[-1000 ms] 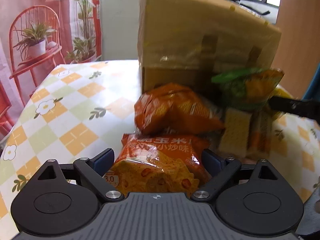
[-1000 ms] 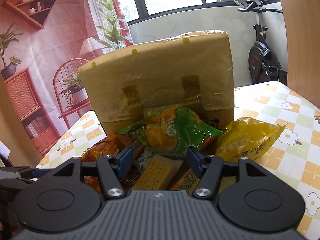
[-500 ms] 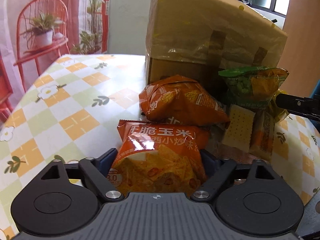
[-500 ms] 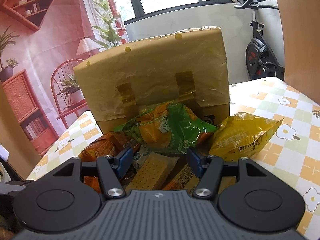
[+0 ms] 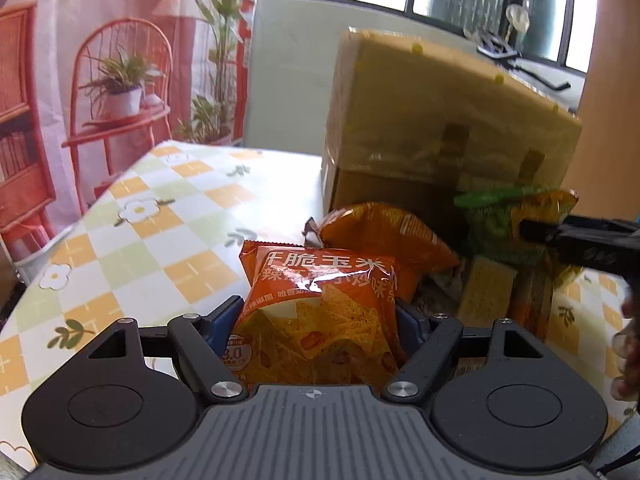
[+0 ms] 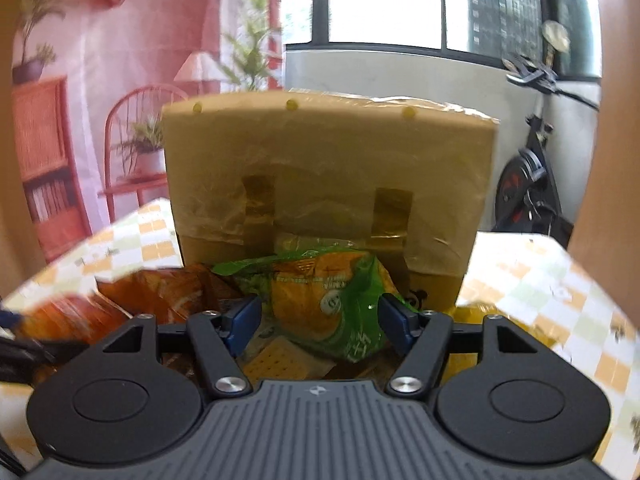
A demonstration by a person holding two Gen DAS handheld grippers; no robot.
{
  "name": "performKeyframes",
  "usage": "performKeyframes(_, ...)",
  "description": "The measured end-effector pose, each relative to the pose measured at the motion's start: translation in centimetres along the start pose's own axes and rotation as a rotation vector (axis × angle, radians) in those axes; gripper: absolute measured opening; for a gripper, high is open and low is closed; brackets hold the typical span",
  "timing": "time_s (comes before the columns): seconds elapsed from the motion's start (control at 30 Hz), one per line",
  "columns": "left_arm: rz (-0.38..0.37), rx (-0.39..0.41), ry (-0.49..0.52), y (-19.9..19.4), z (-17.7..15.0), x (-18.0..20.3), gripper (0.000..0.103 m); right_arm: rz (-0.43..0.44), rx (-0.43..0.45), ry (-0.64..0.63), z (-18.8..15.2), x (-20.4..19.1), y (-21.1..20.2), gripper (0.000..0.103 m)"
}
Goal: Organize snacks
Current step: 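Grasp the orange chip bag with the left gripper while the right reaches the green-orange bag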
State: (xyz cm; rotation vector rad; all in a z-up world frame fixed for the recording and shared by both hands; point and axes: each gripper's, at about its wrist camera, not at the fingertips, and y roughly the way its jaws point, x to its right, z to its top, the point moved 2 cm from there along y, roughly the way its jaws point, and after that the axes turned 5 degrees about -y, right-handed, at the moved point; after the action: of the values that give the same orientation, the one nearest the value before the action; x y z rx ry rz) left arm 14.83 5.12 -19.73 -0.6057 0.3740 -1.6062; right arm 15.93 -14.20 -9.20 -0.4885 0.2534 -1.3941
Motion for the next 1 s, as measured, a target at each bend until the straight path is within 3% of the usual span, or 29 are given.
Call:
performKeyframes(0.27, -0.001, 0.056, 0.016, -0.5, 0.3, 0.5, 0.080, 0.004, -0.047, -0.023, -0.1, 0.0, 3.9, 0.078)
performKeyframes(0.33, -0.012, 0.069, 0.016, -0.9, 0.3, 0.4, 0.080, 0.011, -0.041, -0.004, -0.2, 0.2, 4.1, 0.073)
performKeyframes(0.4, -0.012, 0.088, 0.022, -1.3, 0.4, 0.6, 0.080, 0.022, -0.027, 0.013, -0.3, 0.3, 3.9, 0.061)
performKeyframes(0.5, -0.010, 0.116, 0.032, -1.8, 0.3, 1.1, 0.080, 0.028, -0.017, 0.026, -0.5, 0.2, 3.3, 0.054)
performKeyframes(1.0, -0.007, 0.170, 0.045, -2.5, 0.5, 1.4, 0.080, 0.077, 0.141, 0.110, 0.1, 1.0, -2.2, 0.046)
